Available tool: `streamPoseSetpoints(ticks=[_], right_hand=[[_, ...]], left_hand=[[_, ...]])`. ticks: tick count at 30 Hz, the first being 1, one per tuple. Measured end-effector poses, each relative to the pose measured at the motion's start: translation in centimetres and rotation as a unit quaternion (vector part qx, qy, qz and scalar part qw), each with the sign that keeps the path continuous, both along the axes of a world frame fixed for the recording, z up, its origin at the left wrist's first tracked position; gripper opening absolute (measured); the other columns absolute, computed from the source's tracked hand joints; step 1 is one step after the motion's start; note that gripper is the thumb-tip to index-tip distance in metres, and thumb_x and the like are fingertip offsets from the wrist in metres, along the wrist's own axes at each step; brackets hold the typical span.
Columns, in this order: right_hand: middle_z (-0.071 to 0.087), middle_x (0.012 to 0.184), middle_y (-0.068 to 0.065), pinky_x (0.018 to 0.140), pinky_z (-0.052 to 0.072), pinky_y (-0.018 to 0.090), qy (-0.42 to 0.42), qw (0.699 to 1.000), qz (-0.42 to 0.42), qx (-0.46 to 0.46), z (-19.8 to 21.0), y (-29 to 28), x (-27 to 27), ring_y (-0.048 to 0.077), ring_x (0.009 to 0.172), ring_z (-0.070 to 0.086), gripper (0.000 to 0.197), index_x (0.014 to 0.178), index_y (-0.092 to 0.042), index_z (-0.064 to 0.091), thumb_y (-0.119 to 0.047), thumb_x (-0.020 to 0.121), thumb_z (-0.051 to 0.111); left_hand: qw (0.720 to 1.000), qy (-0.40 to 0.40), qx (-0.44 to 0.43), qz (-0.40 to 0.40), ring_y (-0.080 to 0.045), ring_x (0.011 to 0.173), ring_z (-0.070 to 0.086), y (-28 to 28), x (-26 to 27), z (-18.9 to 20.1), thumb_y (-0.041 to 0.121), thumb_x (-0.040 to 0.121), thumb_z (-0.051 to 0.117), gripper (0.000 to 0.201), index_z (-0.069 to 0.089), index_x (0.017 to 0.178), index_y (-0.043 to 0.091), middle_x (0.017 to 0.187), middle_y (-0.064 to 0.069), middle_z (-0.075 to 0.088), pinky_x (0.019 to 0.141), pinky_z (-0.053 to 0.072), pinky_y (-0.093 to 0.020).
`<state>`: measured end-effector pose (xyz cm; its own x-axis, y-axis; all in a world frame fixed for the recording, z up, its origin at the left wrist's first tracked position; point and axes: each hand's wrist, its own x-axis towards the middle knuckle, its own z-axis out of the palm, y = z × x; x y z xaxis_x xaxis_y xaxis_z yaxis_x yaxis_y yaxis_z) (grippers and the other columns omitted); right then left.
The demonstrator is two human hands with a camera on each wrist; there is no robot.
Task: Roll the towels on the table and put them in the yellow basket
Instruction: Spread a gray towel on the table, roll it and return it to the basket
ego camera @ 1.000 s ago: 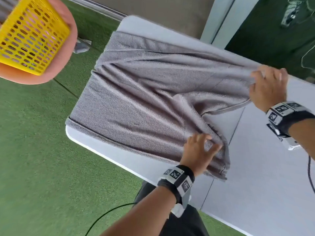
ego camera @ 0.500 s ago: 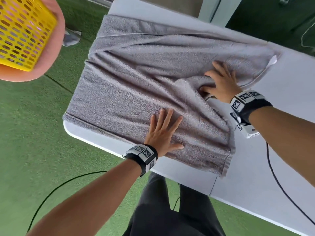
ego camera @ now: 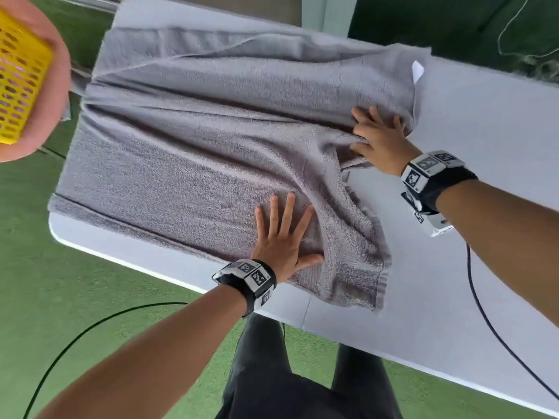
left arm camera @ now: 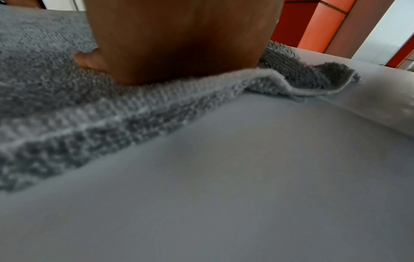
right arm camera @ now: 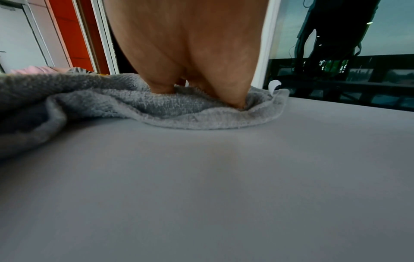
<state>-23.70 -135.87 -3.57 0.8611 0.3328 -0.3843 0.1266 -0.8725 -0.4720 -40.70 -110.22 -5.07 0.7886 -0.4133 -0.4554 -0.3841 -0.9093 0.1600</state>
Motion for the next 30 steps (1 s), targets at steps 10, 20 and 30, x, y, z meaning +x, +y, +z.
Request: streamPoseSetpoints(ticks=[10, 20, 30], right_hand=[[0.007, 0.164, -0.006, 0.115, -0.003, 0.064, 0.004, 0.997, -0.071, -0.015, 0.5, -25.3, -10.4, 0.023, 0.151, -0.002, 0.029, 0.122, -0.004, 0.053, -0.024, 0.101, 0.049], [0.004, 0.162, -0.006, 0.116, 0.013, 0.062, 0.049, 0.973, -0.2, -0.101, 1.2, -45.0, -21.1, 0.034, 0.149, 0.014, 0.029, 0.122, -0.001, 0.053, -0.017, 0.098, 0.053], [0.061, 0.116, 0.007, 0.085, 0.045, 0.024, -0.101, 0.906, -0.406, 0.061, 5.8, -36.1, -33.2, 0.018, 0.101, 0.058, 0.026, 0.118, -0.009, 0.06, -0.007, 0.093, 0.052]], left_hand=[[0.998, 0.03, -0.011, -0.063, -0.047, 0.139, -0.024, -26.0, -8.7, -0.1, 0.081, 0.08, 0.025, 0.098, -0.009, 0.152, 0.024, 0.156, -0.018, -0.022, 0.107, -0.01, -0.071], [0.977, 0.188, -0.047, -0.091, -0.041, 0.131, -0.041, -47.1, -16.0, 2.1, 0.073, 0.086, 0.037, 0.098, -0.031, 0.14, 0.029, 0.146, -0.011, -0.044, 0.102, -0.024, -0.064], [0.976, 0.09, -0.198, 0.001, -0.015, 0.124, 0.04, -35.5, -13.6, 4.9, 0.025, 0.093, 0.054, 0.034, 0.051, 0.127, 0.021, 0.133, 0.001, 0.049, 0.107, 0.036, -0.041]])
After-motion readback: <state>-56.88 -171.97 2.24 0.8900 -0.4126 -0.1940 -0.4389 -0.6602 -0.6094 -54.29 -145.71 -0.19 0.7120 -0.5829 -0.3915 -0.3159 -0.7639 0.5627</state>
